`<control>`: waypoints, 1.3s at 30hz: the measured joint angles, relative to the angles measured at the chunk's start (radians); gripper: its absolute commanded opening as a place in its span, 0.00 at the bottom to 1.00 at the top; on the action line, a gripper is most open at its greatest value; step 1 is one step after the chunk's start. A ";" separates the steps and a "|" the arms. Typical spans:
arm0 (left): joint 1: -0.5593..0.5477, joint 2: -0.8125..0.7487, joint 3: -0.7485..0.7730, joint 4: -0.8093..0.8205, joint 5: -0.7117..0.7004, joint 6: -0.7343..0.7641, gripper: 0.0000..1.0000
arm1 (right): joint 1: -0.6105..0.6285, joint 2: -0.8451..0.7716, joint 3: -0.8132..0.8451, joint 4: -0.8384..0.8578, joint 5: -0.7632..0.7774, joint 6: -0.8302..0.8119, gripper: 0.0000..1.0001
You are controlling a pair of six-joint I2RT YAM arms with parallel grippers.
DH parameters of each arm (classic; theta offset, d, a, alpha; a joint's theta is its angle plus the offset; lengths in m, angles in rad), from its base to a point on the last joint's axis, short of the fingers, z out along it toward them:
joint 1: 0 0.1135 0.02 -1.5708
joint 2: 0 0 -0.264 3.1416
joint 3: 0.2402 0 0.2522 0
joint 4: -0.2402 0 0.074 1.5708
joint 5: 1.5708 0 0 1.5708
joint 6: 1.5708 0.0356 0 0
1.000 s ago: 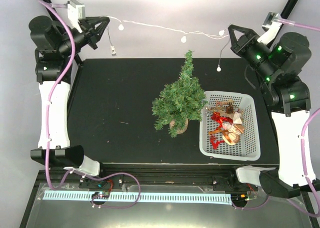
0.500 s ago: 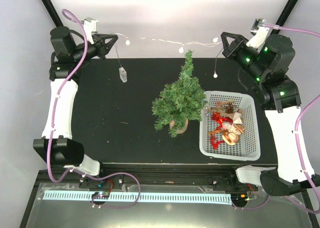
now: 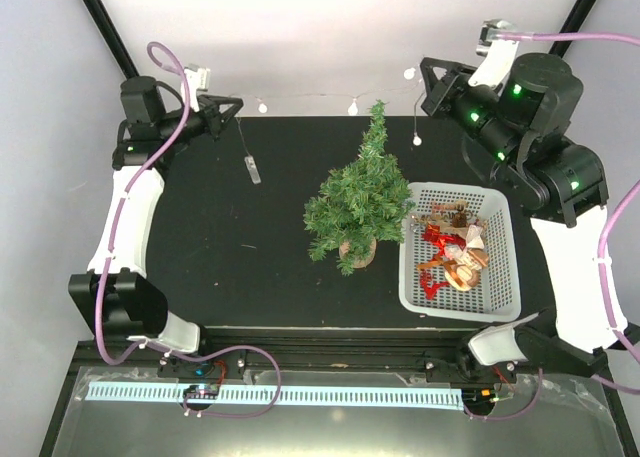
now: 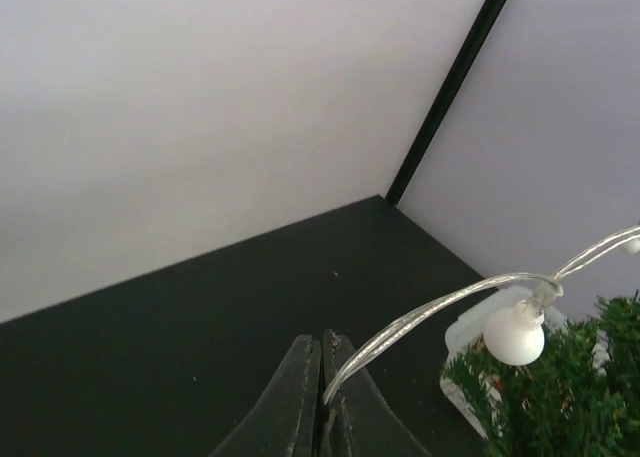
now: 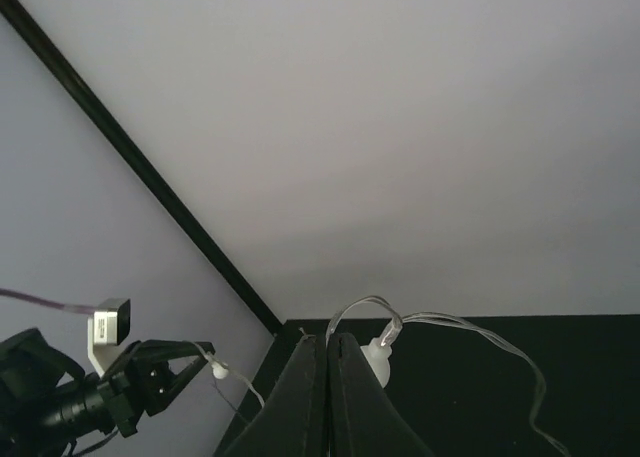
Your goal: Decorate the small christmas tree
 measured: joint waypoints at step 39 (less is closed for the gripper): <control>0.005 -0.356 -0.257 -0.053 -0.124 0.278 0.02 | 0.236 -0.156 -0.246 -0.109 0.157 -0.037 0.01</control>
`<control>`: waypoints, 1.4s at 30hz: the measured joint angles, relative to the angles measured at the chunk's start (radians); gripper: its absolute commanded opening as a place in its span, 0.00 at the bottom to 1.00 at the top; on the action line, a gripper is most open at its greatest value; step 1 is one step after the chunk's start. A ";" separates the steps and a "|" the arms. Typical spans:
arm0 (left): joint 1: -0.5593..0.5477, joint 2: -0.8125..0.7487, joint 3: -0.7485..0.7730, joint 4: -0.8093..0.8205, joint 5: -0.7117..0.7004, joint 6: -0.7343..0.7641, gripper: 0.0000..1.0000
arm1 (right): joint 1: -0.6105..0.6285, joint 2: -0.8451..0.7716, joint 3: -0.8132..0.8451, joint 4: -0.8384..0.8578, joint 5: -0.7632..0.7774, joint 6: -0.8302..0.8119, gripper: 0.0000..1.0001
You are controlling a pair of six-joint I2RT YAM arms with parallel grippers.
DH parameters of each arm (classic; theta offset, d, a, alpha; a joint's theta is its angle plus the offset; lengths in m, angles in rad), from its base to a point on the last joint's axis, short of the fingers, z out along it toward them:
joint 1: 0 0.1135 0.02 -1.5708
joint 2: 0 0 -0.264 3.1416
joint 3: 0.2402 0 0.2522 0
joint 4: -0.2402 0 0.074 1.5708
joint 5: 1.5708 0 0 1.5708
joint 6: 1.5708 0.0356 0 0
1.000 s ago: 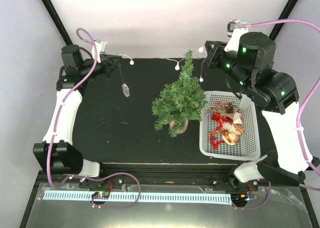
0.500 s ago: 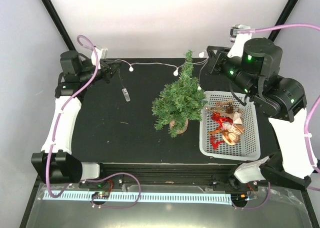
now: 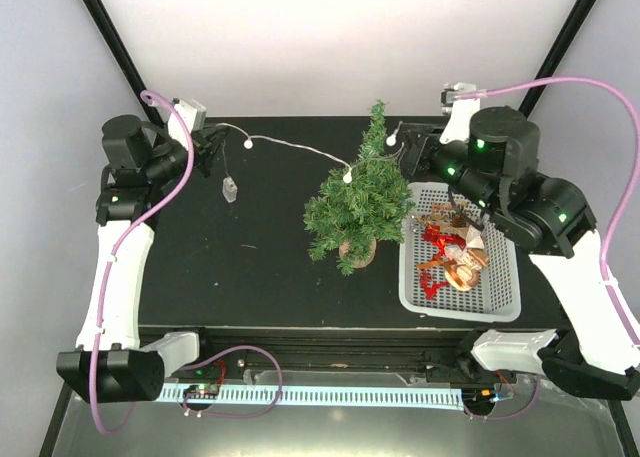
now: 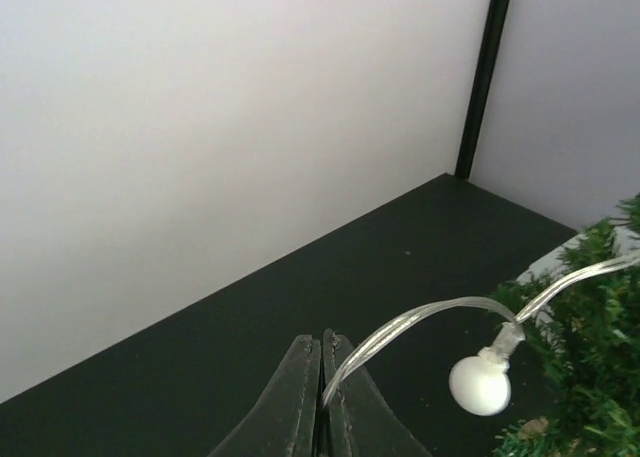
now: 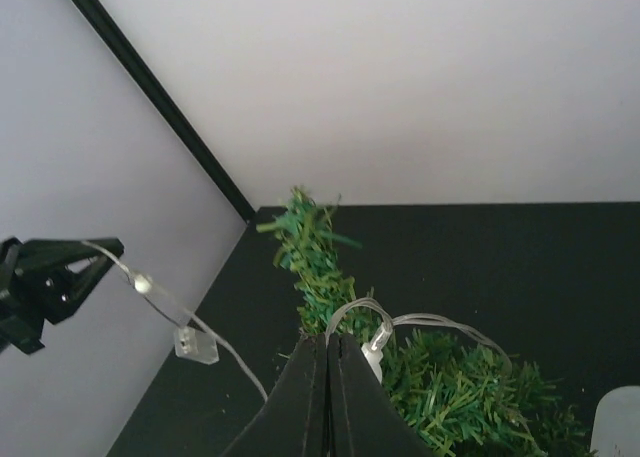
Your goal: Decorate the small christmas tree
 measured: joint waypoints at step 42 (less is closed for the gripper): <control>0.061 0.249 0.207 -0.022 -0.172 0.011 0.02 | 0.109 -0.019 -0.168 0.152 -0.145 0.040 0.01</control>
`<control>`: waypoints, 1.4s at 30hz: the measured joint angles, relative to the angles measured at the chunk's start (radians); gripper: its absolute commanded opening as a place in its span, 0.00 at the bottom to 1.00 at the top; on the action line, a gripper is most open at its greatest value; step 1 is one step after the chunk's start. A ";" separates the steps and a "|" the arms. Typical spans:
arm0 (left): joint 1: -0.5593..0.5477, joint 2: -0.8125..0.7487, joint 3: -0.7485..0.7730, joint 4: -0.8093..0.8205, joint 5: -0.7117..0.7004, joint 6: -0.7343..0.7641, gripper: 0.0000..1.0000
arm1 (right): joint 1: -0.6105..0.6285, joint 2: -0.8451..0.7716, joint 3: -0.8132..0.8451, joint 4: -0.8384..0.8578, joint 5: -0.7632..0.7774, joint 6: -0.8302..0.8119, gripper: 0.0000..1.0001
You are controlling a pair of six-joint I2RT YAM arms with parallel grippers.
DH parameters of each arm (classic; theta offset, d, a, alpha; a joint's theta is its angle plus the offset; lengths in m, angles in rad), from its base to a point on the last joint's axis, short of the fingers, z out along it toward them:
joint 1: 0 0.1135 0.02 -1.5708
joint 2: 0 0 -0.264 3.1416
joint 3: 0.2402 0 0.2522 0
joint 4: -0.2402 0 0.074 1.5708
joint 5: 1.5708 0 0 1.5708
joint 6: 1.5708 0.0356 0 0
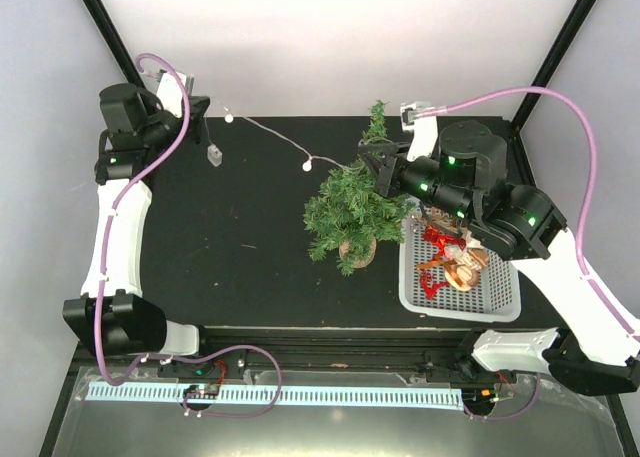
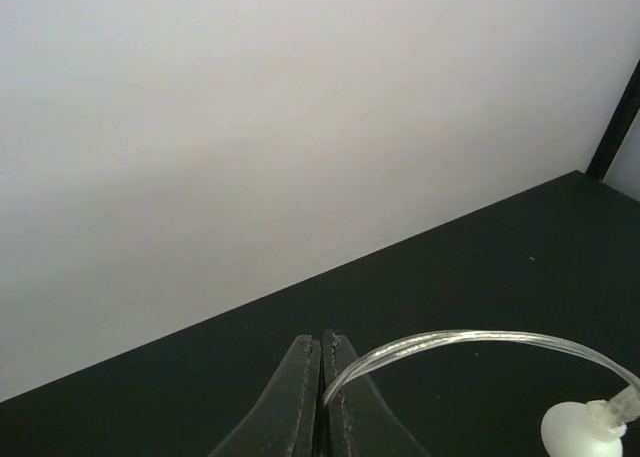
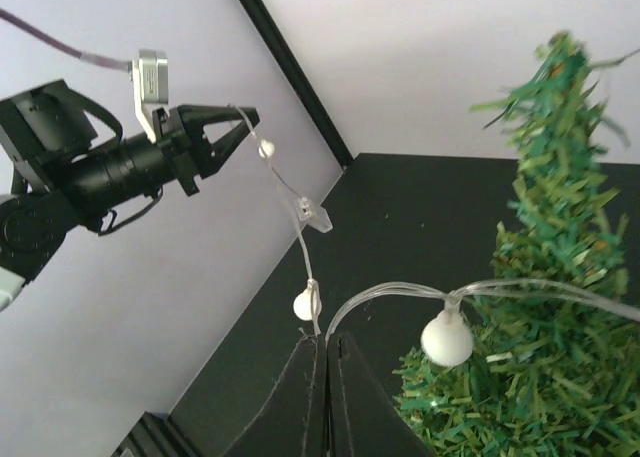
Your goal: Decorate the small christmas tree
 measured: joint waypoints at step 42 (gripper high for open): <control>-0.406 0.471 0.938 -0.224 -0.229 0.134 0.02 | -0.034 -0.163 -0.124 0.114 0.500 -0.098 0.33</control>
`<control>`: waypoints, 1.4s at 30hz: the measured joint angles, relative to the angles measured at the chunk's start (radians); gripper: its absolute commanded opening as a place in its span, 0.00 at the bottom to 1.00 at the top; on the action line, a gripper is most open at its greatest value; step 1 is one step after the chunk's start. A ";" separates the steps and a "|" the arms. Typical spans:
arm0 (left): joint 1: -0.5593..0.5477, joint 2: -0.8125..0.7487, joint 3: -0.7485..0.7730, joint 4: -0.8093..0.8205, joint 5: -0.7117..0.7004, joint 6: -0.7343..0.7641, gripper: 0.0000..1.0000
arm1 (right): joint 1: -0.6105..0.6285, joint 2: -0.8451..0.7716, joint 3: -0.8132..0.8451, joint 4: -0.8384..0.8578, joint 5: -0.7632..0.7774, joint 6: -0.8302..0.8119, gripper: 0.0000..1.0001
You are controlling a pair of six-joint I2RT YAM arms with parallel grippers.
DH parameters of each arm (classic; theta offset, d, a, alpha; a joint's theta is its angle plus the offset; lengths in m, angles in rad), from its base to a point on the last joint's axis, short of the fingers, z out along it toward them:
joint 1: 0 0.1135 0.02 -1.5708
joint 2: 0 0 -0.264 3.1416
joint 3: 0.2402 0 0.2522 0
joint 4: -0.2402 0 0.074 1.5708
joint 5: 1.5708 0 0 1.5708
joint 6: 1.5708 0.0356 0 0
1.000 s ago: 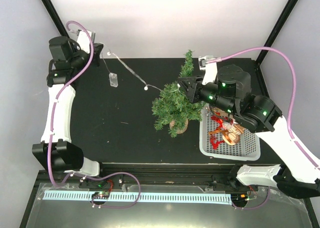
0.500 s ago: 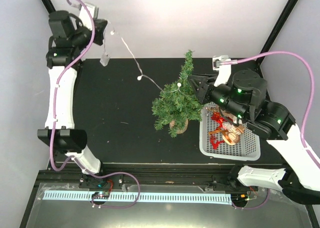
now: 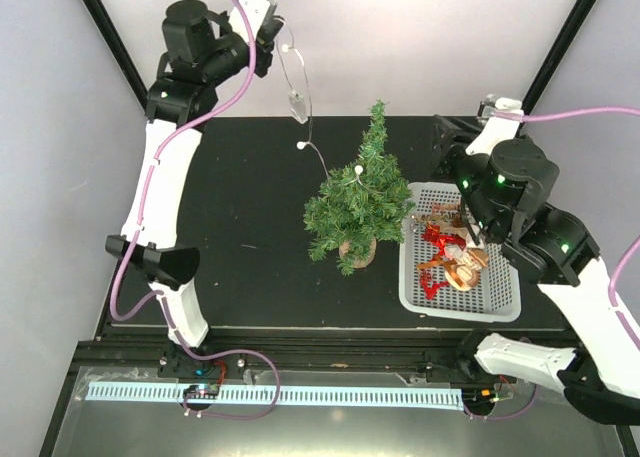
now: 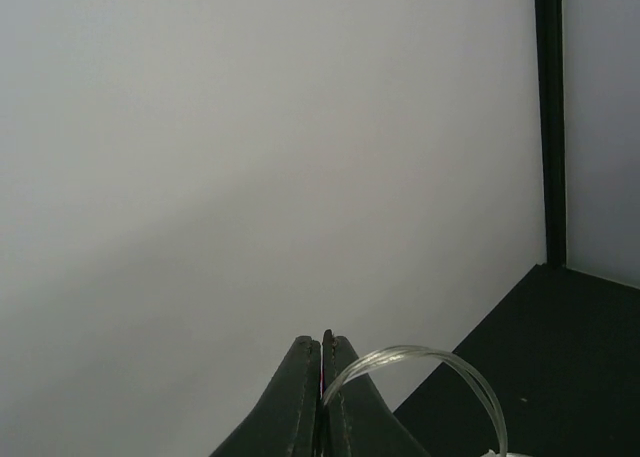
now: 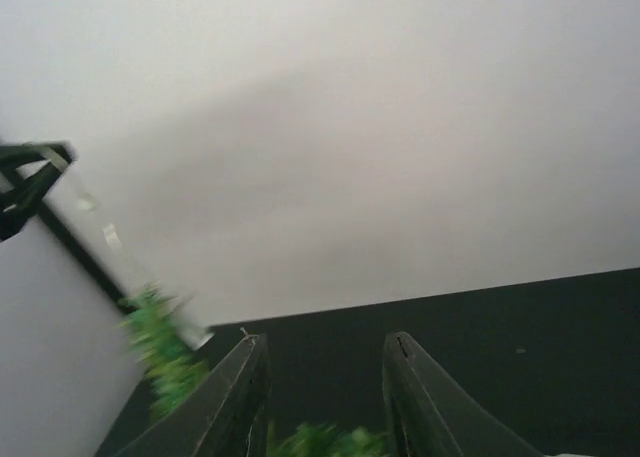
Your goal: Decorate the small christmas tree
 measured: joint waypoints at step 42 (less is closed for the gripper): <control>-0.181 0.332 0.004 0.818 0.708 -0.658 0.02 | -0.642 0.747 0.211 0.706 -1.621 0.133 0.36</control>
